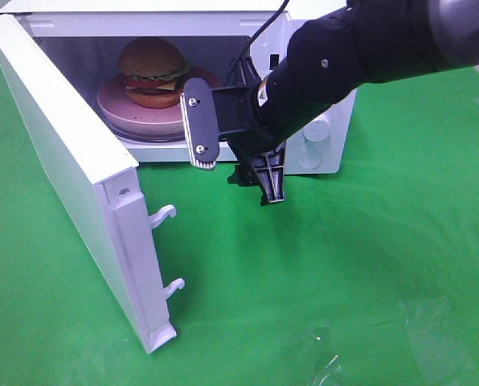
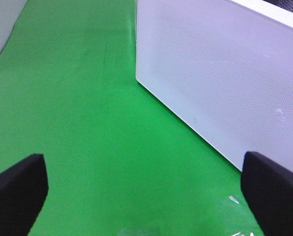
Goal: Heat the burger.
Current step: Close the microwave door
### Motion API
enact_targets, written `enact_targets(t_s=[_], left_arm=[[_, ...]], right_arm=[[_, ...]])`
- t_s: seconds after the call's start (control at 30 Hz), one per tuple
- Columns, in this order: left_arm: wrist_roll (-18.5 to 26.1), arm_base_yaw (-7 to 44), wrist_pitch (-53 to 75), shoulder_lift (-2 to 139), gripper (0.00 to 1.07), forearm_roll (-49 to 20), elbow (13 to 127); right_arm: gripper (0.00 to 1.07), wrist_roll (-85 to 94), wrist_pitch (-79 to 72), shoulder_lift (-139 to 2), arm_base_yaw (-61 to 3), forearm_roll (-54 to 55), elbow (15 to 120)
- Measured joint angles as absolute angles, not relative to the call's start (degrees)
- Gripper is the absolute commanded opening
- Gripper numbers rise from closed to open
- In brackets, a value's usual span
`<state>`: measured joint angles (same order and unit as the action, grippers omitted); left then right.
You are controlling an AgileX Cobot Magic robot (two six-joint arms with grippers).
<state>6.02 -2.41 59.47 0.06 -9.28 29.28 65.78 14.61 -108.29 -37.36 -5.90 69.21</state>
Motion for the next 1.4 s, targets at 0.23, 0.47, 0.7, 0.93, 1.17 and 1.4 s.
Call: enact_targets(t_s=[0.23, 0.47, 0.7, 0.93, 1.17, 1.4], left_arm=[[6.02, -2.41, 59.47, 0.06, 1.00, -9.28, 29.28], [6.02, -2.41, 59.47, 0.06, 1.00, -9.28, 29.28], [6.02, -2.41, 59.47, 0.06, 1.00, -9.28, 29.28], [6.02, -2.41, 59.47, 0.06, 1.00, -9.28, 29.28], [6.02, -2.41, 59.47, 0.06, 1.00, -9.28, 29.28], [6.02, -2.41, 59.47, 0.06, 1.00, -9.28, 29.28]], right_arm=[[0.70, 60.68, 13.24, -102.50, -37.36, -5.90, 61.82], [0.70, 54.66, 13.24, -96.26, -37.36, -5.90, 54.32], [0.70, 47.33, 13.24, -89.15, -37.36, -5.90, 46.70], [0.70, 35.18, 13.46, -81.59, -37.36, -5.90, 41.88], [0.70, 14.67, 19.48, -72.94, -37.36, -4.41, 41.42], [0.75, 4.18, 33.52, -68.47, -37.36, -4.41, 41.42]])
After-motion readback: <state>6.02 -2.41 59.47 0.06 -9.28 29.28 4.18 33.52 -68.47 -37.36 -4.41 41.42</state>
